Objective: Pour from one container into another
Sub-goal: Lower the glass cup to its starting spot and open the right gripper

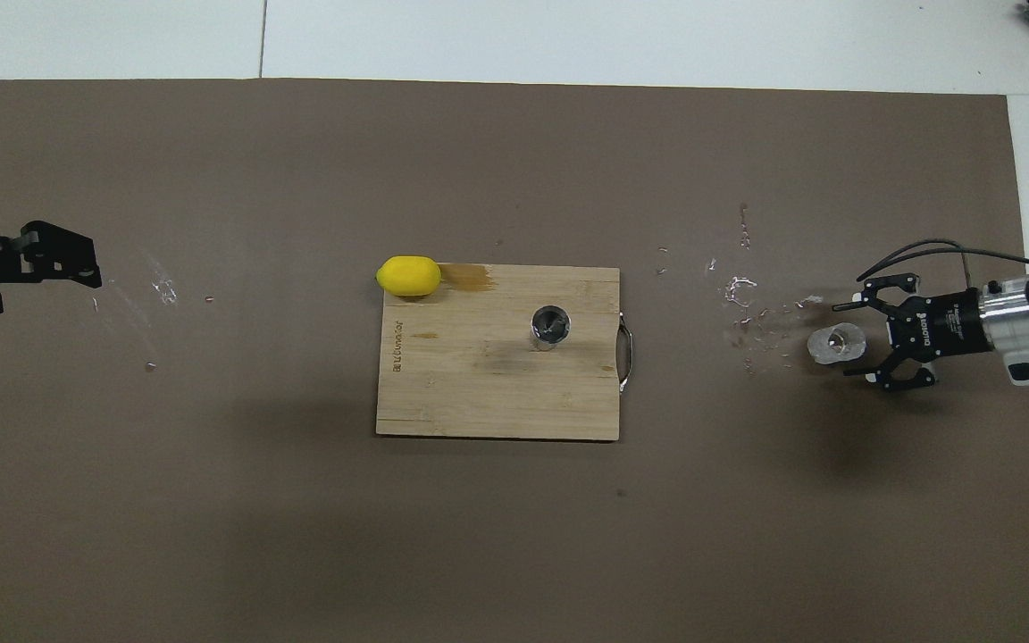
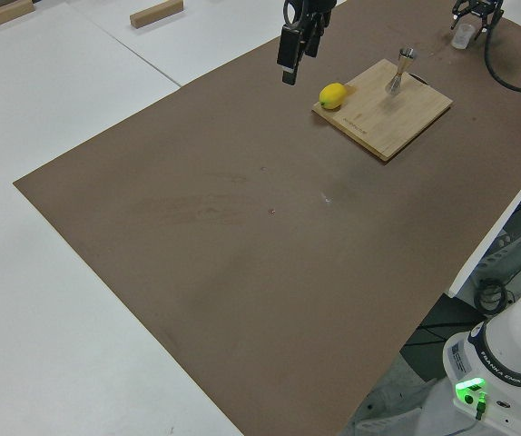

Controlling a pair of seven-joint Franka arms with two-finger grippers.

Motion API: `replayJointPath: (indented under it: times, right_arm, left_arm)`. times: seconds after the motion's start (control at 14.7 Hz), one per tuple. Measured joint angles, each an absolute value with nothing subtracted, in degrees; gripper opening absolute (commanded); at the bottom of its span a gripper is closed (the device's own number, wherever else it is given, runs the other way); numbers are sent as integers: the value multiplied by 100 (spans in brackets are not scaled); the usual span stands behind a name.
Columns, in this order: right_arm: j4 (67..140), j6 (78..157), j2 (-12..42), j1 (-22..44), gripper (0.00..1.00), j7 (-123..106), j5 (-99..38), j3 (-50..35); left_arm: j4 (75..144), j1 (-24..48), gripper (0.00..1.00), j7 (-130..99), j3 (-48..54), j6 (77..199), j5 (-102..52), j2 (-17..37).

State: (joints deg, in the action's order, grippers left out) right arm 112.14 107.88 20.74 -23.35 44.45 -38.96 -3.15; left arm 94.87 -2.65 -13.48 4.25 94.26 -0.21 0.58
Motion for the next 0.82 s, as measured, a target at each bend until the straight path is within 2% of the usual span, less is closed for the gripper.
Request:
replayJointPath:
  times: [0.14, 0.41, 0.82]
  right_arm:
    - [11160, 10788, 1939, -2334, 100, 4439, -3895, -318]
    - [11121, 10727, 1333, -2239, 100, 4424, -3508, -336]
    - [11128, 10567, 931, -1437, 100, 4045, -2153, -364]
  left_arm:
    - [9493, -266, 100, -1349, 415, 9422, -21, -13]
    - [9711, -266, 100, -1353, 406, 9399, -21, -365]
    - [9936, -266, 100, -1353, 407, 9466, -22, -702]
